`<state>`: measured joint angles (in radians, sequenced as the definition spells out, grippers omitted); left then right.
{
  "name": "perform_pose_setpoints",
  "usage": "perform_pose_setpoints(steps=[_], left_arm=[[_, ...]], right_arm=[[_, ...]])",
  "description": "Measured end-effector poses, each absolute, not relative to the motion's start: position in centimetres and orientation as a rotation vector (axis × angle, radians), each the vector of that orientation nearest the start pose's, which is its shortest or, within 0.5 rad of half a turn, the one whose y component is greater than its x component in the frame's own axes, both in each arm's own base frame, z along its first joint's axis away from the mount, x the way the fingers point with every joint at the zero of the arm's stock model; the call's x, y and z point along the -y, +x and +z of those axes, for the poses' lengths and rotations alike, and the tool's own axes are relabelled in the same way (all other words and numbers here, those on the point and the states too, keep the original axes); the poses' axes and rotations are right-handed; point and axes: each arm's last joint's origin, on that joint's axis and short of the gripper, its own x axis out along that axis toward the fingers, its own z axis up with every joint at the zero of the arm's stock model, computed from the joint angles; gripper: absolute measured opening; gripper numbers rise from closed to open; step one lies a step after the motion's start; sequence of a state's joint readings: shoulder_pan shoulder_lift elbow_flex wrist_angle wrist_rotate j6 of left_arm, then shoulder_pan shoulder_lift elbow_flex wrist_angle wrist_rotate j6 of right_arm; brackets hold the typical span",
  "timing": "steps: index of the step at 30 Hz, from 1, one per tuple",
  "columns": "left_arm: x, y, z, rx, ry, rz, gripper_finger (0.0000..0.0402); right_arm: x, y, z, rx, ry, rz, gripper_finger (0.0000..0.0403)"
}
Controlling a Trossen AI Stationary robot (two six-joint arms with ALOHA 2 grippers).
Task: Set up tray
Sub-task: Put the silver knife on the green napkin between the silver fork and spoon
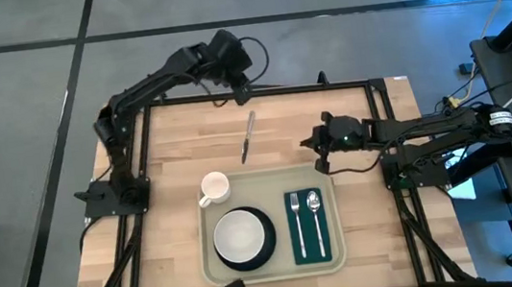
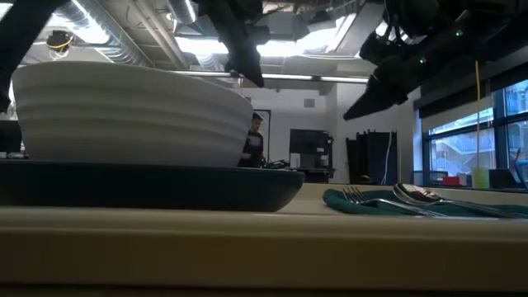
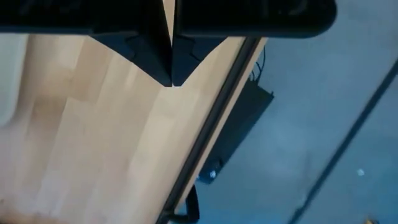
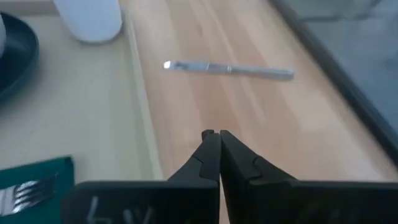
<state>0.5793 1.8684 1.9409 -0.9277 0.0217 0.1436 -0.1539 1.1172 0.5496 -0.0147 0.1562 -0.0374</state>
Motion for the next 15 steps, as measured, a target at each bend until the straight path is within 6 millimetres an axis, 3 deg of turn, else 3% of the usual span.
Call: perform_pose_setpoints(steps=[5, 9, 15], left_arm=[[-18.6, 32.2, 36.0, -0.711, -0.043, 0.460, 0.0002], [-16.0, 29.7, 35.6, -0.531, 0.058, 0.512, 0.0001], [-13.3, 25.4, 31.6, -0.384, 0.028, 0.563, 0.0007]], right_arm=[[3.7, 21.8, 20.2, -0.633, 0.045, -0.244, 0.0014], [3.4, 21.8, 20.2, -0.628, 0.087, -0.202, 0.0044], [3.5, 22.3, 20.9, -0.547, 0.010, -0.170, 0.0086]])
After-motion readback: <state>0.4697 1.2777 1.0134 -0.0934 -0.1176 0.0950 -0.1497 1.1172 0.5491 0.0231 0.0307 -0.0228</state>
